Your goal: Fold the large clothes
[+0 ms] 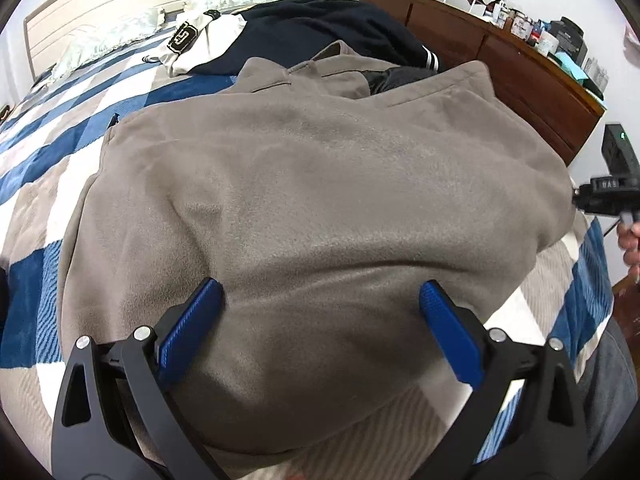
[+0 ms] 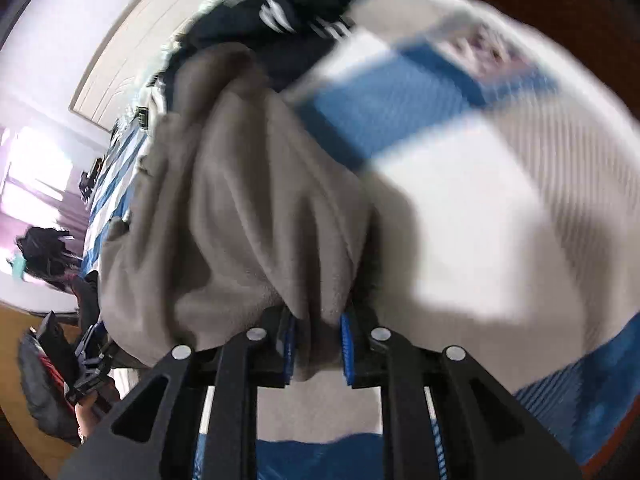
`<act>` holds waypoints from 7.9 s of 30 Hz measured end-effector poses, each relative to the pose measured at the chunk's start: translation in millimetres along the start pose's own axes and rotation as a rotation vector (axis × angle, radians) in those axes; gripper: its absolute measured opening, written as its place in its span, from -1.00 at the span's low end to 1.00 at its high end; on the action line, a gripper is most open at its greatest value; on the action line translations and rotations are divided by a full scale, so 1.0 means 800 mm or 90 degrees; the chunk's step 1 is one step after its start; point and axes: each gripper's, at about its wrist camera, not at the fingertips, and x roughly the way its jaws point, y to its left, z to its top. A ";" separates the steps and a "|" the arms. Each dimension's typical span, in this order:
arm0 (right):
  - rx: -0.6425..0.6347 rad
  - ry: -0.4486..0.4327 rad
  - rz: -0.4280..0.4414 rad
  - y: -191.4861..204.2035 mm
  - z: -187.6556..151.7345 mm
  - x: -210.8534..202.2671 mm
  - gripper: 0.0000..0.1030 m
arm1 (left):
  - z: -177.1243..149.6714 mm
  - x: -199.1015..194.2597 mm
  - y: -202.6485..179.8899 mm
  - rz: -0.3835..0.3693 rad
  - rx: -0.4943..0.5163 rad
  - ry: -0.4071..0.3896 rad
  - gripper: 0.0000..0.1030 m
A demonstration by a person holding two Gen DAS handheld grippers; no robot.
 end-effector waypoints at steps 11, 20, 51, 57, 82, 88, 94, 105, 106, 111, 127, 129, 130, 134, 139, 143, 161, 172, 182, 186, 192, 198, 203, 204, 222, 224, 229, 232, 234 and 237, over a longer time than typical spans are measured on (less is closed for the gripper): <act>-0.394 -0.012 -0.060 0.176 0.079 -0.104 0.92 | 0.006 -0.021 -0.024 0.038 0.065 -0.057 0.90; -0.717 0.116 -0.134 0.338 0.092 0.074 0.91 | 0.017 -0.035 -0.007 0.015 0.011 -0.106 0.90; -0.782 0.270 -0.229 0.341 0.077 0.204 -0.76 | 0.020 -0.024 0.012 -0.013 -0.034 -0.079 0.90; -0.805 0.162 -0.239 0.353 0.073 0.153 -0.89 | 0.020 -0.036 0.027 0.041 -0.050 -0.082 0.90; -0.681 0.051 -0.283 0.366 0.145 0.206 -1.00 | -0.013 0.008 0.109 0.021 -0.197 0.040 0.90; -0.588 -0.017 -0.162 0.335 0.099 0.083 -0.51 | -0.012 0.007 0.106 0.030 -0.183 0.032 0.90; -0.452 -0.046 -0.042 0.260 0.008 -0.030 0.44 | -0.018 -0.012 0.095 0.046 -0.184 0.006 0.90; -0.037 -0.102 0.160 0.072 -0.094 -0.054 0.85 | -0.085 -0.101 0.074 0.005 -0.444 -0.055 0.90; 0.014 -0.099 0.183 0.056 -0.102 -0.044 0.85 | -0.096 -0.107 0.068 -0.001 -0.468 -0.065 0.90; 0.132 -0.117 0.228 0.030 -0.124 -0.010 0.85 | -0.145 -0.106 0.058 -0.054 -0.631 -0.112 0.90; 0.302 -0.127 0.356 0.013 -0.082 0.049 0.92 | -0.141 -0.029 0.110 -0.162 -0.829 -0.189 0.90; 0.325 -0.119 0.367 0.008 -0.069 0.056 0.92 | -0.130 -0.023 0.111 -0.195 -0.822 -0.205 0.90; 0.336 -0.116 0.373 0.006 -0.065 0.060 0.93 | -0.122 -0.018 0.110 -0.219 -0.815 -0.208 0.90; 0.360 -0.114 0.394 0.001 -0.049 0.070 0.93 | -0.101 -0.002 0.106 -0.232 -0.800 -0.215 0.90; 0.352 -0.124 0.368 0.022 -0.018 0.078 0.93 | -0.092 0.014 0.105 -0.208 -0.788 -0.185 0.90; 0.358 -0.123 0.319 0.037 0.008 0.091 0.93 | -0.081 0.027 0.110 -0.203 -0.797 -0.155 0.90; 0.191 -0.157 0.285 0.105 0.056 0.010 -0.50 | -0.022 -0.048 0.098 -0.260 -0.686 -0.221 -0.39; 0.043 -0.197 0.332 0.206 0.078 -0.120 -0.51 | 0.038 -0.166 0.092 -0.278 -0.609 -0.290 -0.49; -0.052 -0.188 0.360 0.307 0.063 -0.157 -0.51 | 0.020 -0.257 0.127 -0.269 -0.604 -0.328 -0.52; -0.086 -0.171 0.382 0.377 0.069 -0.142 -0.51 | 0.001 -0.308 0.166 -0.253 -0.611 -0.365 -0.52; -0.164 -0.132 0.426 0.522 0.065 -0.105 -0.51 | -0.029 -0.398 0.254 -0.196 -0.614 -0.424 -0.52; -0.221 -0.065 0.497 0.695 0.042 -0.029 -0.51 | -0.065 -0.518 0.384 -0.089 -0.616 -0.471 -0.52; -0.269 -0.010 0.568 0.854 0.006 0.048 -0.51 | -0.093 -0.616 0.479 0.022 -0.613 -0.509 -0.52; -0.284 -0.005 0.582 0.883 -0.002 0.055 -0.51 | -0.105 -0.641 0.503 0.051 -0.608 -0.523 -0.52; -0.272 0.242 0.478 0.810 -0.254 0.469 -0.36 | -0.440 -0.468 0.623 0.196 -0.764 -0.486 -0.02; -0.268 0.251 0.478 0.794 -0.253 0.477 -0.27 | -0.450 -0.462 0.612 0.209 -0.744 -0.483 0.01; -0.238 0.293 0.478 0.802 -0.253 0.480 0.06 | -0.454 -0.478 0.611 0.184 -0.729 -0.459 0.24; -0.239 0.311 0.475 0.779 -0.246 0.463 0.37 | -0.452 -0.495 0.600 0.228 -0.719 -0.416 0.72; -0.274 0.309 0.458 0.774 -0.233 0.437 0.45 | -0.465 -0.506 0.589 0.232 -0.714 -0.412 0.72; -0.340 0.234 0.419 0.749 -0.205 0.388 0.71 | -0.474 -0.527 0.568 0.238 -0.701 -0.409 0.72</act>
